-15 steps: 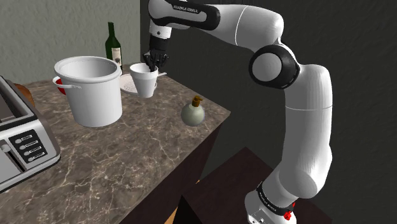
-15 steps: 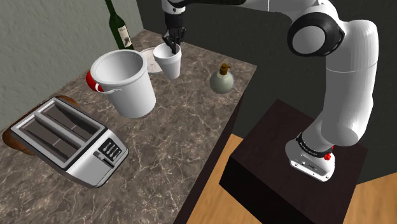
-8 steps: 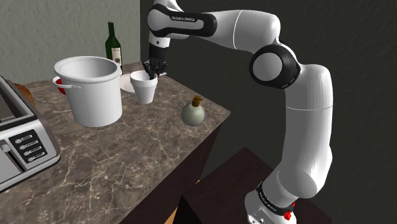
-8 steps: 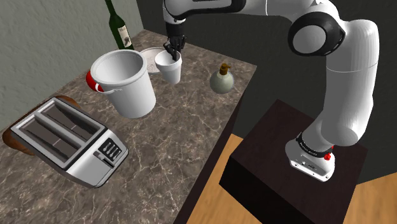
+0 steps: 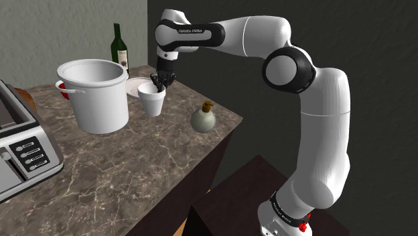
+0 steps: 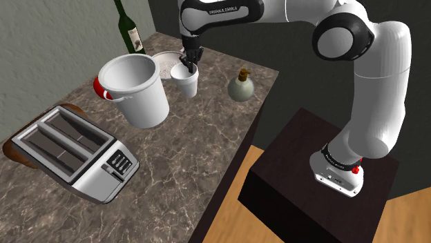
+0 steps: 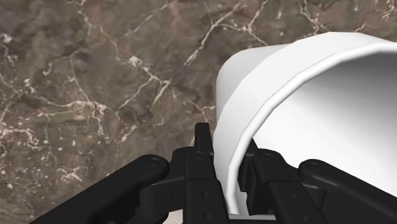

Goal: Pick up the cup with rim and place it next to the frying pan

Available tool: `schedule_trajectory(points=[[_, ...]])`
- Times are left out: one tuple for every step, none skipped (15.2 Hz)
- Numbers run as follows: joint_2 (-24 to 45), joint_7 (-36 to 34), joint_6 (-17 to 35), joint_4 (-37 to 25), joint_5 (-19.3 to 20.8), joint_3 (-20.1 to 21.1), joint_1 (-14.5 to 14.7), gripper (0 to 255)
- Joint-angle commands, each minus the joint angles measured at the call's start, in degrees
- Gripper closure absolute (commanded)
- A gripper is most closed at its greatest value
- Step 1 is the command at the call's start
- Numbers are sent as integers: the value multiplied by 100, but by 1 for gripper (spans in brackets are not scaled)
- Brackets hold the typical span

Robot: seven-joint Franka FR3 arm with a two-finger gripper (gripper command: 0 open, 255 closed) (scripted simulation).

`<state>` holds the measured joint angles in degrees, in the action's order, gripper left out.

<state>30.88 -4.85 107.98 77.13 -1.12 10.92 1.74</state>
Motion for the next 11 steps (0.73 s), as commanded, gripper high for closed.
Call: schedule_trajectory(points=[[33,7,147,110,3,-3,0,255],[48,11,216,163,4,-4,0,255],[64,15,283,215,5,-6,-1,255],[82,20,350,265,7,-8,-1,255],[106,25,434,326,9,-10,-2,255],[105,25,435,327,9,-10,-2,255],[106,25,435,326,9,-10,-2,255],[106,25,435,326,9,-10,-2,255],[106,25,434,326,9,-10,-2,255],[106,25,434,326,9,-10,-2,255],[106,25,434,326,9,-10,-2,255]])
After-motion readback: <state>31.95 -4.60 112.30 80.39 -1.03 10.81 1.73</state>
